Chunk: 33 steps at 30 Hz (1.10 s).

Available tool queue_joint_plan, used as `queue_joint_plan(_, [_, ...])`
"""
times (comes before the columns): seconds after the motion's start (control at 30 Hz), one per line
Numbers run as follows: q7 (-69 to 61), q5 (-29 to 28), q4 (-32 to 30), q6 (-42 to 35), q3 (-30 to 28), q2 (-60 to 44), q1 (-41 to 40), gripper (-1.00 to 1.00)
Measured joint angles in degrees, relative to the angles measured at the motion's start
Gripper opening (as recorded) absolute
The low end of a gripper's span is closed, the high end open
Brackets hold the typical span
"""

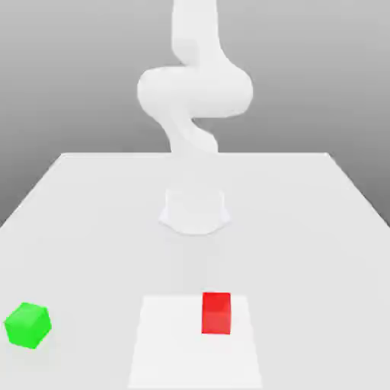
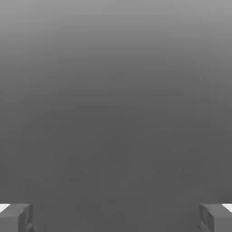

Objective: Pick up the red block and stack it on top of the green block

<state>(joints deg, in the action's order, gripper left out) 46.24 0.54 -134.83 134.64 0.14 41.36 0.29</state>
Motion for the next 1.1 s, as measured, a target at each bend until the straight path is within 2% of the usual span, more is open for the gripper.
queue_joint_plan(0.37, [2.6, 1.9, -15.1, 14.7, 2.2, -23.4, 1.0, 0.0])
queue_joint_plan(0.6, [6.4, 0.2, -24.8, 24.2, 3.9, -38.5, 1.4, 0.0])
queue_joint_plan(0.83, [9.1, -3.1, -24.3, 36.2, 1.9, -53.0, 2.7, 0.0])
queue_joint_plan(0.87, [9.3, -3.3, -24.1, 37.3, 1.6, -54.4, 2.9, -1.0])
queue_joint_plan(1.1, [9.5, -3.6, -24.1, 37.4, 1.6, -54.4, 2.9, -1.0])
